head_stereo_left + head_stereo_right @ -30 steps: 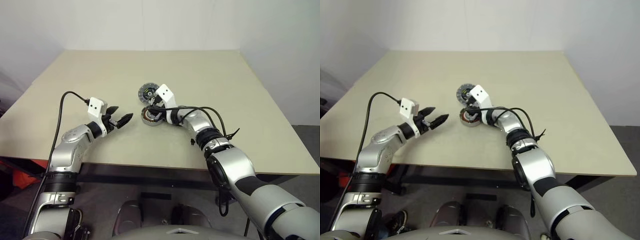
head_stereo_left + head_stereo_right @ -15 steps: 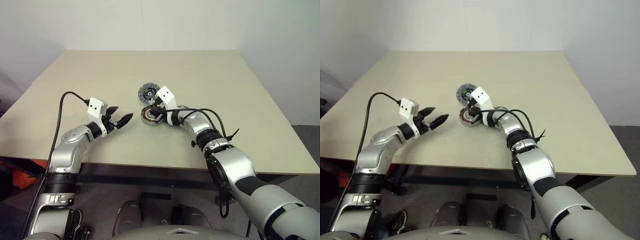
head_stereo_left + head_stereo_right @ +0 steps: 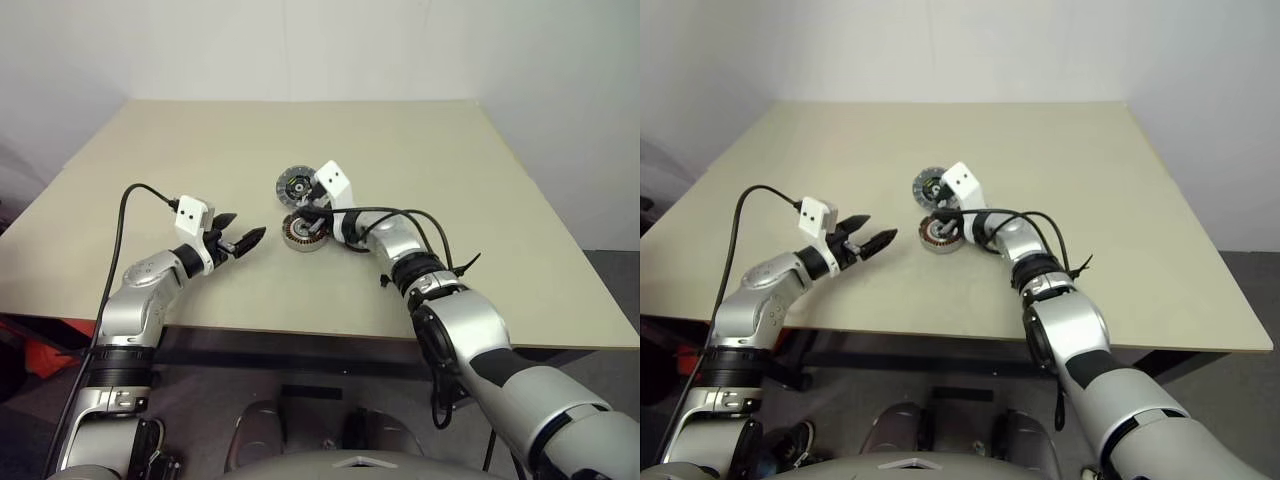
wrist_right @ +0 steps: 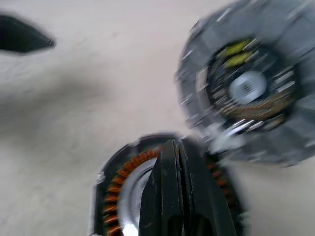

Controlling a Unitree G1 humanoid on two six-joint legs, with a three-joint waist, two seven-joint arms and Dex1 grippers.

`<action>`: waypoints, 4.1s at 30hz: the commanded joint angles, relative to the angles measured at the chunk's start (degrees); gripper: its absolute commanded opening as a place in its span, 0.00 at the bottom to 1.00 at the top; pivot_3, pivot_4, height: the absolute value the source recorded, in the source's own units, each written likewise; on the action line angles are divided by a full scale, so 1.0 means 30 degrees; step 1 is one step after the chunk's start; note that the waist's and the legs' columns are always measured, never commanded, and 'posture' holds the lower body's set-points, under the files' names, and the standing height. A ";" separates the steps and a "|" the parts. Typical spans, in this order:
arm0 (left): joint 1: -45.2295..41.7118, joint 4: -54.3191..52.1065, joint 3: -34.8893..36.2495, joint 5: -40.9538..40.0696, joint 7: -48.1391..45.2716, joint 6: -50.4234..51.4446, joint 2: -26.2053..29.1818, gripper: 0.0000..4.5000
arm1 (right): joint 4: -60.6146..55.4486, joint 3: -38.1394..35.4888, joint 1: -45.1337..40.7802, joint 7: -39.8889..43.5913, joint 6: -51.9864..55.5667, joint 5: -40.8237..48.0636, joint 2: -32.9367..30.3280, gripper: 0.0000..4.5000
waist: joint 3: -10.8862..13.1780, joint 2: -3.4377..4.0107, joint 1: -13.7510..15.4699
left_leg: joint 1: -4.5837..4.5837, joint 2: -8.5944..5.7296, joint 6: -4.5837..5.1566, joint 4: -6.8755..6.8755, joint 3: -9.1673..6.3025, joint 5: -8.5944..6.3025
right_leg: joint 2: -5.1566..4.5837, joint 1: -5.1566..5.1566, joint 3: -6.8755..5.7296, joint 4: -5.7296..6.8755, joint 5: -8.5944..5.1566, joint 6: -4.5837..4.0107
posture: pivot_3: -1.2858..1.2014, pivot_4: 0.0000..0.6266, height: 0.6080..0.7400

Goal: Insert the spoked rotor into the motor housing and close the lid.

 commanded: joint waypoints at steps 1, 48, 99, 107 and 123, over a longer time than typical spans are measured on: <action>-0.0210 -0.0611 0.0332 -0.0141 0.0020 -0.0204 0.0228 1.00 | -0.0282 0.0639 0.0426 -0.0713 -0.0331 -0.0713 0.0135 0.01 | 0.0000 0.0001 -0.0002 | -0.0004 0.0000 0.0000 0.0000 0.0000 0.0000 | 0.0000 -0.0003 0.0000 0.0000 0.0000 -0.0001 | 0.52 0.00 1.00; -0.0131 -0.0628 0.0266 -0.0153 -0.0032 -0.0151 0.0313 1.00 | -0.5222 0.0776 0.2296 0.0100 0.2584 0.0673 -0.0190 0.01 | -0.0016 -0.0031 0.0004 | 0.0111 0.0009 0.0006 -0.0006 0.0012 0.0016 | -0.0001 0.0089 0.0006 0.0036 -0.0058 0.0092 | 0.52 0.00 1.00; 0.0331 -0.1088 0.0048 -0.0142 0.0155 -0.0045 0.0048 1.00 | -0.1741 -0.1796 -0.0994 -0.0676 0.1882 0.1567 -0.2816 0.01 | -0.0015 -0.0032 0.0073 | 0.0122 0.0003 -0.0008 -0.0061 0.0038 0.0026 | -0.0008 0.0090 0.0012 0.0020 -0.0057 0.0084 | 0.52 0.00 1.00; -0.0051 -0.0519 -0.0309 -0.0022 0.0041 -0.0176 -0.0368 1.00 | -0.4142 -0.2573 -0.0045 0.0796 0.5084 0.2205 -0.6809 0.28 | -0.0015 -0.0035 0.0042 | 0.0062 0.0002 0.0067 -0.0063 0.0046 0.0056 | -0.0006 0.0064 0.0009 0.0003 -0.0060 0.0088 | 0.52 0.00 1.00; -0.0133 -0.0233 -0.0381 0.0009 -0.0220 -0.0214 -0.0292 1.00 | -0.8675 -0.3108 0.4594 0.5338 1.4262 0.5471 -0.8968 0.28 | -0.0021 -0.0037 0.0244 | 0.0015 0.0004 0.0091 -0.0071 0.0042 0.0057 | 0.0005 0.0042 -0.0023 -0.0073 -0.0060 0.0118 | 0.52 0.00 1.00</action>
